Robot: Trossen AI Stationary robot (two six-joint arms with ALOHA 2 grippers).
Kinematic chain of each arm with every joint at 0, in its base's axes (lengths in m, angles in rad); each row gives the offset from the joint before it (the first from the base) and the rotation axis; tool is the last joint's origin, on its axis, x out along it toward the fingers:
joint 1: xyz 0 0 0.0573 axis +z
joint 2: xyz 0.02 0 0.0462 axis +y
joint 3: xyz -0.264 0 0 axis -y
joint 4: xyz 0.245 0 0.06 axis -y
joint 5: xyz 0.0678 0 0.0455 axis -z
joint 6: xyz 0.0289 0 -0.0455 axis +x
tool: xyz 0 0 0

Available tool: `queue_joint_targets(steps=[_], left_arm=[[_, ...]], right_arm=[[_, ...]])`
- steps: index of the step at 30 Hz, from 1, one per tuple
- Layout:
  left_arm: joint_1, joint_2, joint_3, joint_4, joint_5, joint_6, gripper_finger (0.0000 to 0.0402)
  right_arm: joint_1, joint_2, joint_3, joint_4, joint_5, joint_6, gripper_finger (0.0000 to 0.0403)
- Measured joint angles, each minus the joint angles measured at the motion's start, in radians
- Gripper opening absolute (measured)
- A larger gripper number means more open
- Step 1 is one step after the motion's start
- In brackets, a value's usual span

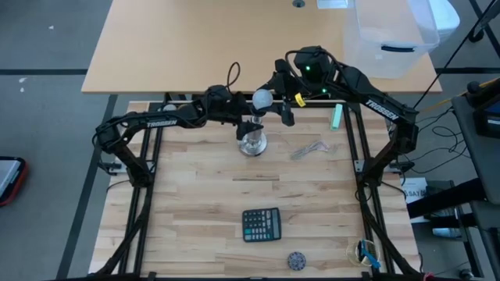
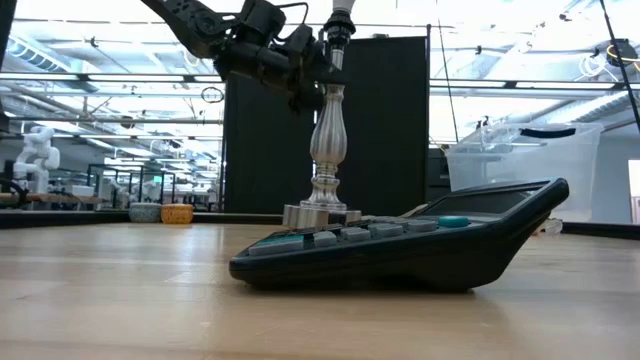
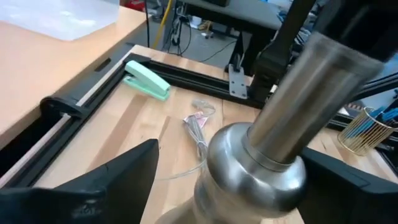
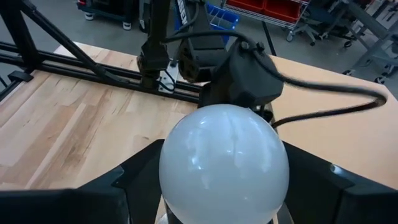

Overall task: Screw lightbulb
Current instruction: Remove the light bulb from the lamp

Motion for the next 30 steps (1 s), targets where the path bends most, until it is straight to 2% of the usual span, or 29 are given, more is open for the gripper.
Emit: queue_joint_targets(steps=[9,15,21,26,30], left_arm=[[0.014,-0.093,0.001,-0.178,-0.007,0.153,0.0331],[-0.026,-0.086,0.002,-0.197,-0.024,0.154,0.0332],[-0.113,-0.065,0.002,-0.192,-0.271,0.178,0.0332],[-0.148,-0.009,0.003,-0.184,-0.371,0.122,0.0332],[-0.17,0.042,0.003,-0.169,-0.494,0.053,0.0332]], right_arm=[[-0.01,0.0,0.0,0.002,0.012,0.016,0.026],[-0.01,0.001,-0.001,0.014,0.019,0.035,0.026],[-0.017,0.002,-0.001,0.02,0.025,0.053,0.026],[-0.016,0.002,-0.001,0.022,0.026,0.055,0.026],[-0.017,0.002,-0.001,0.023,0.027,0.06,0.026]])
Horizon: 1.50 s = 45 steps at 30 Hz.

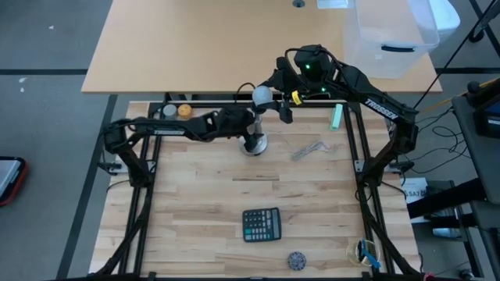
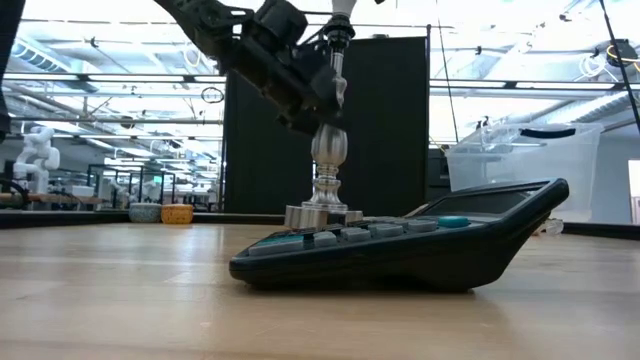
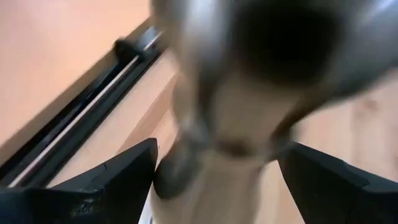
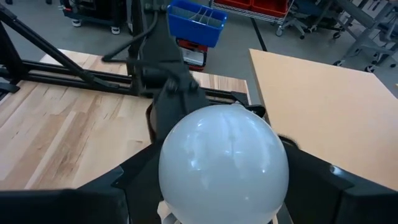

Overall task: Screw lightbulb
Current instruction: Remove the light bulb from the lamp

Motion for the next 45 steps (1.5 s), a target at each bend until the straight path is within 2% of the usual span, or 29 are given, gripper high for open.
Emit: queue_joint_targets(steps=[3,6,13,25,36,41,45], left_arm=[[-0.01,0.029,0.0,0.001,-0.065,-0.048,0.0332],[-0.017,0.047,0.001,0.004,-0.083,-0.058,0.0327],[-0.021,0.057,0.003,0.008,-0.098,-0.043,0.0263],[-0.021,0.058,0.005,-0.014,-0.063,-0.021,0.0263],[-0.021,0.059,0.003,-0.014,0.004,0.034,0.0263],[-0.018,0.059,0.002,-0.015,0.023,0.032,0.0263],[-0.012,0.059,0.002,-0.031,0.049,0.024,0.0263]], right_arm=[[0.0,0.0,0.0,0.0,0.0,0.002,0.026],[0.0,0.0,0.0,0.0,0.004,0.008,0.026],[0.0,0.0,0.0,0.0,0.018,0.015,0.026],[0.0,0.0,0.0,-0.002,0.017,-0.006,0.026],[-0.002,-0.003,0.002,-0.054,-0.093,-0.22,0.026],[-0.002,-0.002,0.001,-0.05,-0.078,-0.289,0.0261],[0.005,0.0,-0.001,-0.015,0.003,-0.284,0.0275]])
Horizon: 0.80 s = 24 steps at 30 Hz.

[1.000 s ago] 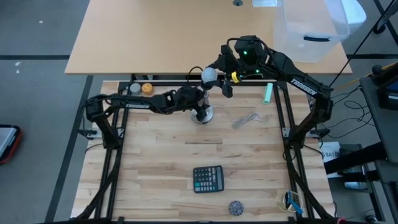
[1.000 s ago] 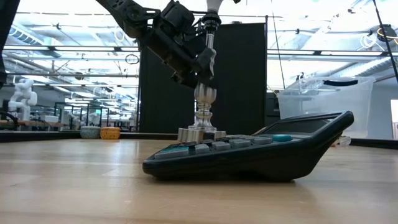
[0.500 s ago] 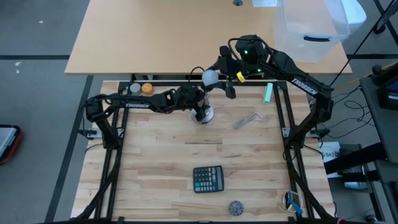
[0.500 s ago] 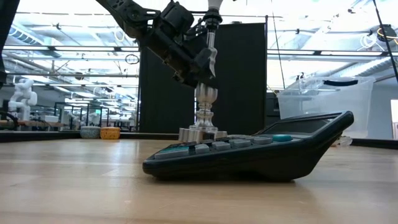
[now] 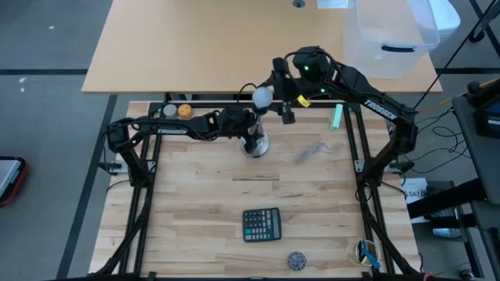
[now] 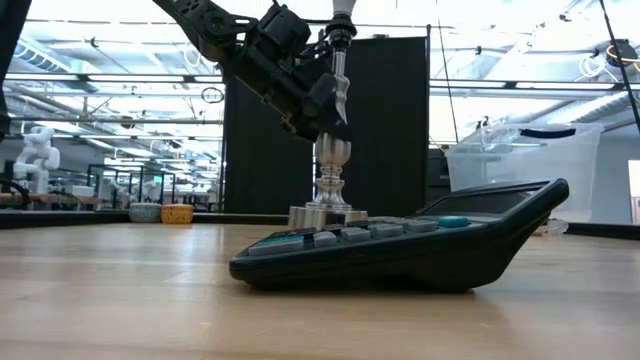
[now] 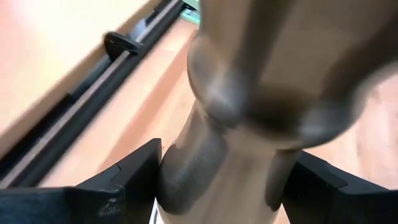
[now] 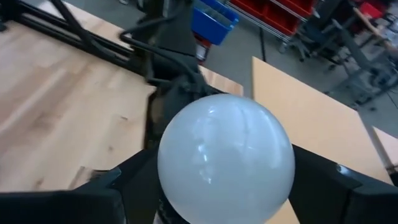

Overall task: Screw lightbulb
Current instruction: Remove the light bulb from the lamp

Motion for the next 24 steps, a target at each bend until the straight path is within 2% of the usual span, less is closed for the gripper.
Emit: queue_joint_targets(steps=[5,9,13,18,24], left_arm=[[0.011,0.001,0.0,-0.008,0.04,-0.039,0.0263],[0.012,0.001,-0.001,-0.007,0.038,-0.037,0.0263],[0.012,0.001,-0.001,-0.007,0.033,-0.036,0.0263],[0.012,0.001,-0.001,-0.007,0.026,-0.044,0.0263],[0.012,0.001,-0.002,-0.007,0.012,-0.062,0.0263]], right_arm=[[0.008,0.004,-0.001,0.045,0.063,0.072,0.0317],[0.033,0.001,-0.001,0.046,0.164,0.102,0.0348],[0.053,-0.005,-0.001,0.063,0.175,0.182,0.0363],[0.077,-0.019,0.0,0.145,0.188,0.387,0.037],[0.099,-0.033,0.001,0.148,0.333,0.763,0.037]])
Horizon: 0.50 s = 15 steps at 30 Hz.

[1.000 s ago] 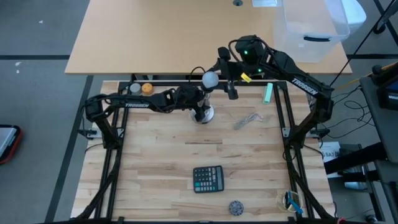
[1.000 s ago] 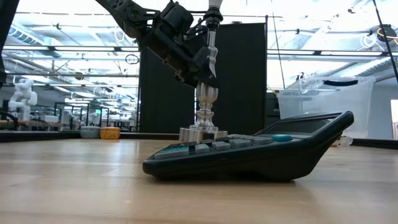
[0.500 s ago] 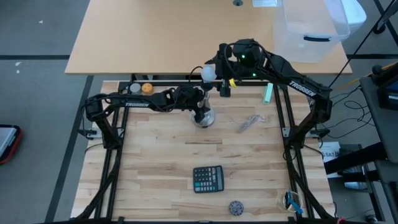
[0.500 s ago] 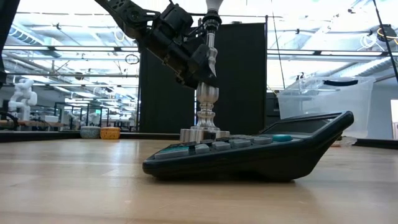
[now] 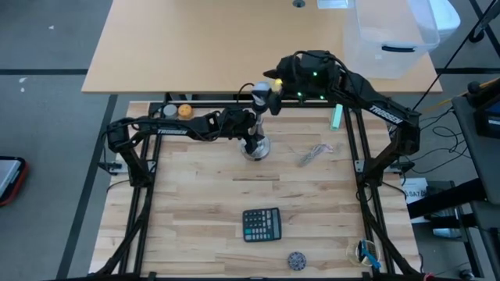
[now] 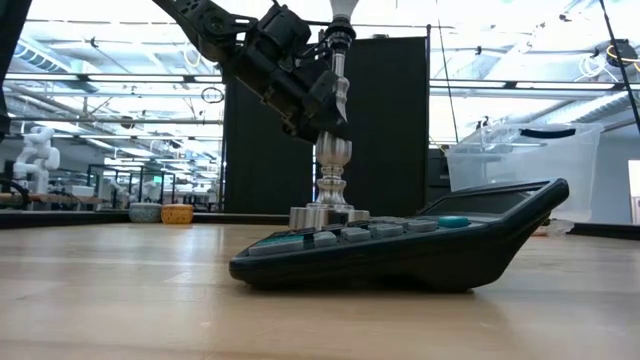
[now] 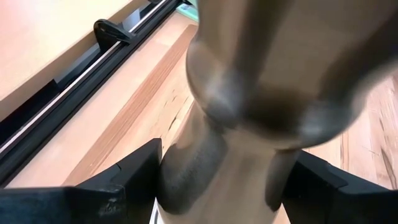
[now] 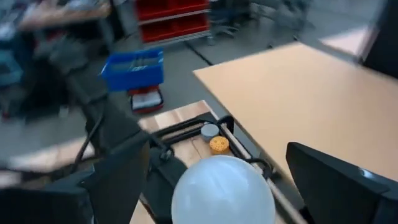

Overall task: Screw lightbulb
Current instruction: Remove the light bulb from the lamp

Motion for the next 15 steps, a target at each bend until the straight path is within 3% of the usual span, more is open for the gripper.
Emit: queue_joint_targets(steps=[3,6,15], left_arm=[[0.0,0.0,0.0,0.0,-0.006,-0.014,0.0263],[0.0,0.0,0.0,0.005,-0.007,-0.014,0.0263],[0.003,0.0,0.0,0.005,-0.006,-0.015,0.0263]], right_arm=[[0.011,-0.002,0.0,0.001,0.076,0.133,0.037],[0.027,-0.002,0.001,-0.026,0.137,0.168,0.0368],[0.055,0.024,0.001,-0.088,0.163,0.266,0.0357]])
